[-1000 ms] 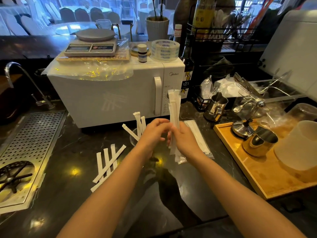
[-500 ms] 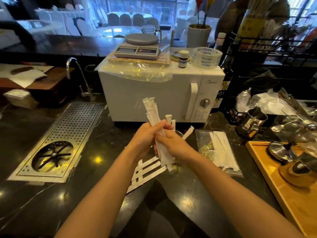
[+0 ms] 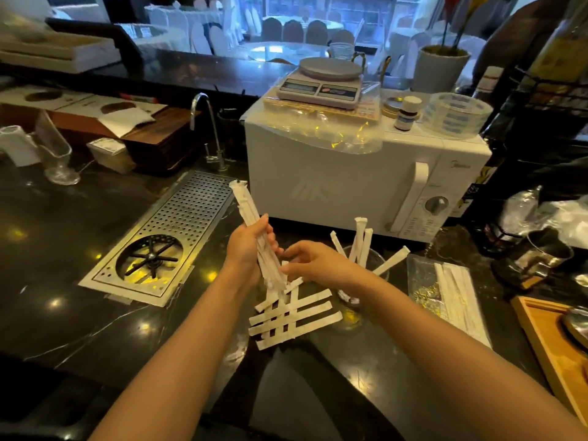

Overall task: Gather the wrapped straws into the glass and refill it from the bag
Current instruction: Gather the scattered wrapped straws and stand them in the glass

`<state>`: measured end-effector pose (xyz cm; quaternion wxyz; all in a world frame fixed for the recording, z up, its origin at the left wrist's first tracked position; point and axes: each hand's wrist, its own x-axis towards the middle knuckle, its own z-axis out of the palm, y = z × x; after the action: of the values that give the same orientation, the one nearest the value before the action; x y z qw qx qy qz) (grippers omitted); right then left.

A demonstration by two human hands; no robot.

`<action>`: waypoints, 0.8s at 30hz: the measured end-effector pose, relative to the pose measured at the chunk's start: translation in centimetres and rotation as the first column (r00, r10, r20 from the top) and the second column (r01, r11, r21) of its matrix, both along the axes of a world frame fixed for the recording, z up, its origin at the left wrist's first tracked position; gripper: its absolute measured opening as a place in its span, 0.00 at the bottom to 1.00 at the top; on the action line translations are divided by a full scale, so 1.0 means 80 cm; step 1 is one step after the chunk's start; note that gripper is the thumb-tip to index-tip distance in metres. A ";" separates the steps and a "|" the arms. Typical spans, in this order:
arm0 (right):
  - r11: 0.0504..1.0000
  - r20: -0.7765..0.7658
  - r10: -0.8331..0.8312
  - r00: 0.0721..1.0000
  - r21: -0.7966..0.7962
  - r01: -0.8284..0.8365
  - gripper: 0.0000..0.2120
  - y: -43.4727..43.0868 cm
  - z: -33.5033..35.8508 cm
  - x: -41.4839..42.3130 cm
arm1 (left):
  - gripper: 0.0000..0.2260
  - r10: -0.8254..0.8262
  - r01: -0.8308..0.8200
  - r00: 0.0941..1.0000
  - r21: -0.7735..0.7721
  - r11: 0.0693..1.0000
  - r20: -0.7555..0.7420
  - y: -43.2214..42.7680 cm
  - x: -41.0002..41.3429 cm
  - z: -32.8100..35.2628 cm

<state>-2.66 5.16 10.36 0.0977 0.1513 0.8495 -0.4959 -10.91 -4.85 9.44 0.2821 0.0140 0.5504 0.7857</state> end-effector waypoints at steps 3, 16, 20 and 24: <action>0.983 0.020 0.113 0.993 0.141 -0.115 0.28 0.011 -0.001 -0.012 | 0.12 0.028 -0.028 1.000 -0.005 1.000 0.014 -0.008 -0.002 -0.013; 0.233 0.570 0.492 0.657 0.642 -0.731 0.59 0.000 -0.094 -0.037 | 0.15 0.063 -0.057 0.997 -0.122 0.991 0.045 -0.042 0.006 -0.056; 0.171 0.631 0.498 0.595 0.602 -0.780 0.60 -0.004 -0.110 -0.045 | 0.15 0.082 -0.076 0.996 -0.124 0.989 0.044 -0.050 0.010 -0.059; 0.085 0.657 0.500 0.565 0.612 -0.787 0.59 -0.010 -0.118 -0.054 | 0.16 0.088 -0.081 0.995 -0.129 0.988 0.045 -0.056 0.012 -0.060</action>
<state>-6.97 4.39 0.91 0.3337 -0.1487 0.9204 0.1390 -9.92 -9.35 4.65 0.2625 -0.0471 0.5921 0.7604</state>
